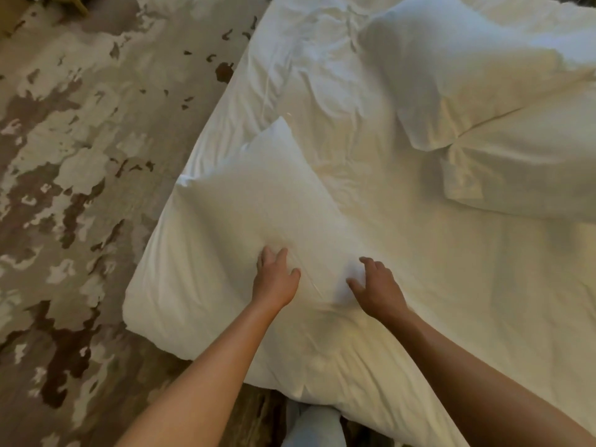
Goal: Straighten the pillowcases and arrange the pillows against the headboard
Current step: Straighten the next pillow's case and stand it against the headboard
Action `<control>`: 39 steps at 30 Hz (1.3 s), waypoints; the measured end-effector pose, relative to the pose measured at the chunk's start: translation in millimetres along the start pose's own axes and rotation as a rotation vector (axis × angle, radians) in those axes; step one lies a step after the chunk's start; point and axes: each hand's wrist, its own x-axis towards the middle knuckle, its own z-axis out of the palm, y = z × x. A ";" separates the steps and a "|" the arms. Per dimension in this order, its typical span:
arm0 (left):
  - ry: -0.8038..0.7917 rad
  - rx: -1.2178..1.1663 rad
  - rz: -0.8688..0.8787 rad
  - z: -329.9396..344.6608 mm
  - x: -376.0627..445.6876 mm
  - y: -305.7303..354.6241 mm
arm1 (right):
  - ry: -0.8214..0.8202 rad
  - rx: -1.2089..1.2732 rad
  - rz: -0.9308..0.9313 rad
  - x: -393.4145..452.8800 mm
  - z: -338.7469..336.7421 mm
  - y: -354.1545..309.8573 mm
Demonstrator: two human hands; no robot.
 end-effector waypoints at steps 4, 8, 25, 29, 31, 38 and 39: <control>0.046 0.110 -0.007 18.0 13.4 -4.7 | 0.011 0.010 0.087 39.9 10.1 0.6; 0.050 0.145 -0.047 25.4 22.8 2.1 | -0.051 0.068 0.204 62.8 19.9 16.8; 0.020 0.146 -0.079 12.6 1.0 43.0 | 0.087 0.098 0.185 23.7 21.5 30.1; 0.032 0.122 0.001 -0.6 -21.1 62.4 | 0.187 0.139 0.055 -11.9 -5.0 21.5; 0.041 0.121 0.044 -5.3 -34.1 76.8 | 0.239 0.127 -0.004 -36.8 -21.6 24.7; -0.046 0.153 0.380 15.8 -93.0 169.1 | 0.347 -0.076 -0.076 -140.9 -92.9 102.6; -0.077 0.168 0.437 24.3 -103.2 186.5 | 0.354 -0.112 -0.089 -156.5 -101.4 121.9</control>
